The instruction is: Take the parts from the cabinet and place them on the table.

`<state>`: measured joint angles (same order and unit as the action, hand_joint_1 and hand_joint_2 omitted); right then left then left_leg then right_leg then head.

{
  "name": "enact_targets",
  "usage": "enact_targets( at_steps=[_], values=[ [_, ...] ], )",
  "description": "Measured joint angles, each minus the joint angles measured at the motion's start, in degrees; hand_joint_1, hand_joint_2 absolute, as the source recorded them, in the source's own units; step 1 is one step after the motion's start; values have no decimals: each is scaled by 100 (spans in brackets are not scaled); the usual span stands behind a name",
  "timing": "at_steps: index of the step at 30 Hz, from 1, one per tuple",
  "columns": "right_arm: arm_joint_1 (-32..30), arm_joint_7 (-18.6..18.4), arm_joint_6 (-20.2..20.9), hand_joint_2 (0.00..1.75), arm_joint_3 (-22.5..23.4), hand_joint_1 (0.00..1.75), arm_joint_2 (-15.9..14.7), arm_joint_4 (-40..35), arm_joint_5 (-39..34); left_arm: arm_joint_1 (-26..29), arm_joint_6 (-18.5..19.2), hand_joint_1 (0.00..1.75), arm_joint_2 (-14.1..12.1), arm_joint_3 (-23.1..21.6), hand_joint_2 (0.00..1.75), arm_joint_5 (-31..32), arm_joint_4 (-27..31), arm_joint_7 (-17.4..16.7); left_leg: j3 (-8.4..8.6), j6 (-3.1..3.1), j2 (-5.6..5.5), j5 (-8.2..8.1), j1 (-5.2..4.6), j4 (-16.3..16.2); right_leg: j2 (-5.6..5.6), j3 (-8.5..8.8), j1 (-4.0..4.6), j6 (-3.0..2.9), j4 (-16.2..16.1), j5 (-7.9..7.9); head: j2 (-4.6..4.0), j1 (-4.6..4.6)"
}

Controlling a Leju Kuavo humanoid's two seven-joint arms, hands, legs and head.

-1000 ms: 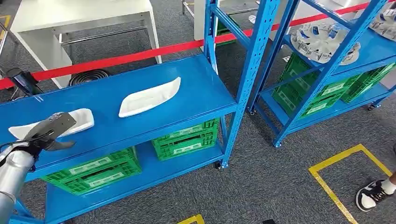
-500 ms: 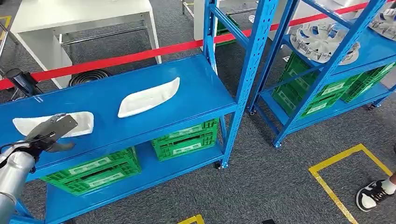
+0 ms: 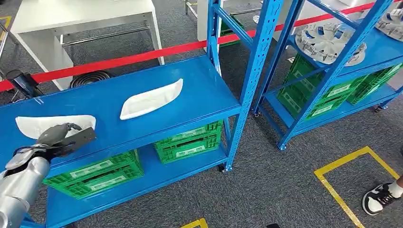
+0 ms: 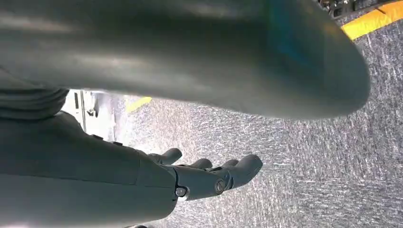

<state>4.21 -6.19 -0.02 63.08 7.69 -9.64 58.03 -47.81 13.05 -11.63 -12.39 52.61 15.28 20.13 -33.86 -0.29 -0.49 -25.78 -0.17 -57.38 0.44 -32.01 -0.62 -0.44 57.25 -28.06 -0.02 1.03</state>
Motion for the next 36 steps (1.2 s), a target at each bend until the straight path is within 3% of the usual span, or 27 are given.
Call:
enact_targets(
  at_steps=[12, 16, 20, 26, 30, 32, 34, 36],
  values=[
    [6, -81, -17, 0, 20, 0, 0, 0, -39, -57, -57, 175, 236, -317, 175, 83, 61, 153, 20, -2, 4, -3, 0, 0, -1, 19, 0, 7, 0, -5, 2, 0],
    [6, -61, -17, 0, 20, 0, 0, 0, -39, -32, -251, 175, 266, -330, 175, 48, 83, 380, 26, -3, 3, -3, 0, 0, -1, 24, 0, 8, 1, -5, 0, 0],
    [7, -22, -24, 0, 26, 0, 0, 0, -44, 36, -702, 175, 328, -371, 175, -11, 112, 562, 27, -3, 1, -3, 0, 0, -1, 26, 0, 8, 1, -5, 0, 0],
    [7, 7, -88, 0, 33, 0, 0, 0, -63, 146, -1080, 175, 511, -92, 175, -1306, 258, 1063, 26, -2, -3, -4, -1, 0, -2, 27, -2, 9, 1, -7, 0, 0],
    [6, 44, -96, 0, 55, 0, 0, 0, -103, 246, -497, 175, 616, 452, 175, -2604, 659, 1923, 27, -2, -1, -6, -2, 0, -2, 28, -3, 13, 0, -9, 0, 0],
    [6, -4, -109, 0, 72, 0, 0, 0, -101, 374, -277, 175, 662, 637, 175, -3089, 1011, 1840, 29, -2, -1, -7, -3, 0, -2, 29, -3, 14, 0, -9, 0, 0],
    [0, -42, -120, 0, 94, 0, 0, 0, -112, 620, -304, 175, 695, 700, 175, -3537, 1638, 1569, 29, -1, 3, -9, -2, 0, -1, 28, -2, 14, -1, -9, 0, 0],
    [-6, -26, -122, 0, 142, 0, 11, 0, -140, 911, -416, 175, 702, 702, 175, -3850, 2349, 1340, 22, 48, 3, -47, -33, -30, -2, 37, -38, 64, -19, -12, 2, 0]
  ],
)
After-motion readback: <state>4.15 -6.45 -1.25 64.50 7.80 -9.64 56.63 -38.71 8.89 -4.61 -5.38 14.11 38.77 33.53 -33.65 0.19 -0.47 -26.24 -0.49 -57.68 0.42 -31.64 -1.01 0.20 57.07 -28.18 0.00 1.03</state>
